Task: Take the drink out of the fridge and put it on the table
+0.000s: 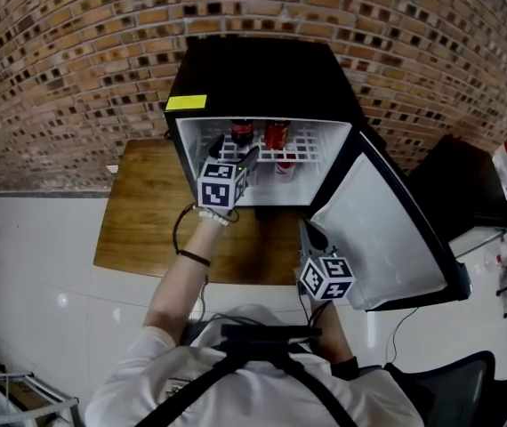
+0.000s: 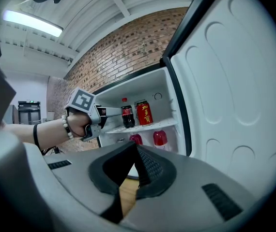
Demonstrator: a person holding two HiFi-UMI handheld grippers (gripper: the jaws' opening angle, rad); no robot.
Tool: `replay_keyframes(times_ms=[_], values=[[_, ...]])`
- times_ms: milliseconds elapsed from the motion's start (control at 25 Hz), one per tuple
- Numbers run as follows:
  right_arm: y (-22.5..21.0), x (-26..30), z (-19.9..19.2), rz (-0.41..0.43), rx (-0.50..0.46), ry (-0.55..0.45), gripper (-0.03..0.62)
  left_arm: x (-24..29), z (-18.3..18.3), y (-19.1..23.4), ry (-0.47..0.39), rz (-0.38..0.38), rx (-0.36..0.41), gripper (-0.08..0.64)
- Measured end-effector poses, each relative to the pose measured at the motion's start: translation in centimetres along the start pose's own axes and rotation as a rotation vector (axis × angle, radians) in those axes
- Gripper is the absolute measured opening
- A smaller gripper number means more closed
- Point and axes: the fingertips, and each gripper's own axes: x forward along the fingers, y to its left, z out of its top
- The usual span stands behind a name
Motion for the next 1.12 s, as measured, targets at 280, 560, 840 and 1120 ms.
replay_keyframes(times_ms=[280,560,840,1120], values=[[-1.4,-0.5,0.4,-0.034,0.009,-0.014,0.014,5.4,1.6,2.4,0.039,0.053,0.057,0.393],[-2.2,-0.6,0.7,-0.053,0.014,-0.023,0.014,7.4,2.1,3.2,0.063,0.045,0.048,0.387],[-2.1,-0.5,0.8,-0.051,0.012,-0.020,0.014,7.7,2.3,3.0,0.083,0.031,0.062,0.299],[-1.8,-0.6,1.1,-0.044,0.007,-0.023,0.014,7.5,2.4,2.9,0.090,0.019,0.051,0.295]])
